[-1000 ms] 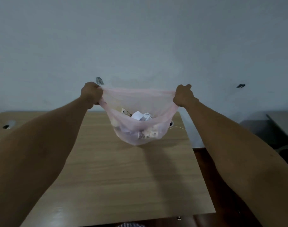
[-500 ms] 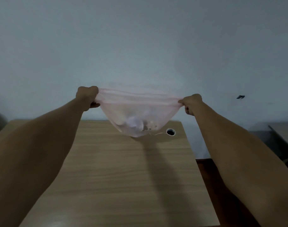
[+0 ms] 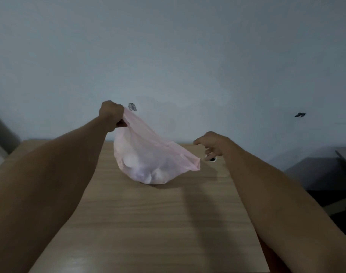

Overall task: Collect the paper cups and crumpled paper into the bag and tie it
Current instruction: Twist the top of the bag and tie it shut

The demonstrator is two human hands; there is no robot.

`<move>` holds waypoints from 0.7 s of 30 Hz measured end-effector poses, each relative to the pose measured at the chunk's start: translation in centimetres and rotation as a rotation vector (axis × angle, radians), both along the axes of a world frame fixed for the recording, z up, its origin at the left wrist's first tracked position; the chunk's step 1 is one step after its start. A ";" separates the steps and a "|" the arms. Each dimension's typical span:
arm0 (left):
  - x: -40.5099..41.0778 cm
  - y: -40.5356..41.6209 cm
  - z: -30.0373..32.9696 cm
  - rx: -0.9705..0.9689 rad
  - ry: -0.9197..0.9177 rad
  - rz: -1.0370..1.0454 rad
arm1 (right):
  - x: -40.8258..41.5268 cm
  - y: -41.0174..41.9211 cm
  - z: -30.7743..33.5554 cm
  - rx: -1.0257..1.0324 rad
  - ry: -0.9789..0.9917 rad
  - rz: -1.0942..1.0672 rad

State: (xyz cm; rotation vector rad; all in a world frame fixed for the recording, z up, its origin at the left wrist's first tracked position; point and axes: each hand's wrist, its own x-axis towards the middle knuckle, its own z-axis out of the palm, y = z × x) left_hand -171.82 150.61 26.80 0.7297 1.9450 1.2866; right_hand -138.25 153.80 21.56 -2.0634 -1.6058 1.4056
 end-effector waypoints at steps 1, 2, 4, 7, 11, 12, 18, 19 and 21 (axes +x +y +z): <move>-0.1 0.0 -0.1 0.005 0.021 -0.015 | -0.8 -0.3 -1.1 -0.042 0.011 0.023; -0.3 0.0 -0.3 0.008 0.044 -0.028 | -1.6 -0.8 -2.0 -0.085 0.022 0.044; -0.5 -0.3 -0.5 0.012 0.059 -0.025 | -2.8 -1.5 -3.7 -0.147 0.033 0.045; -0.6 -1.1 -0.6 0.029 0.041 0.006 | -3.4 -1.3 -6.6 -0.026 -0.072 -0.008; -1.4 -1.6 -1.7 0.010 0.120 0.014 | -3.9 -1.1 -9.5 -0.080 0.107 -0.260; -1.6 -1.7 -2.0 0.010 0.129 0.019 | -3.9 -0.8 -9.7 -0.083 0.151 -0.320; -2.4 -1.8 -2.5 0.018 0.186 0.111 | -3.0 2.5 -6.9 0.235 0.085 -0.356; -2.6 -1.8 -2.5 0.017 0.187 0.139 | -3.0 2.9 -5.5 0.251 0.109 -0.348; -3.1 -1.7 -2.2 0.005 0.181 0.205 | -3.2 3.7 -2.7 0.212 0.210 -0.310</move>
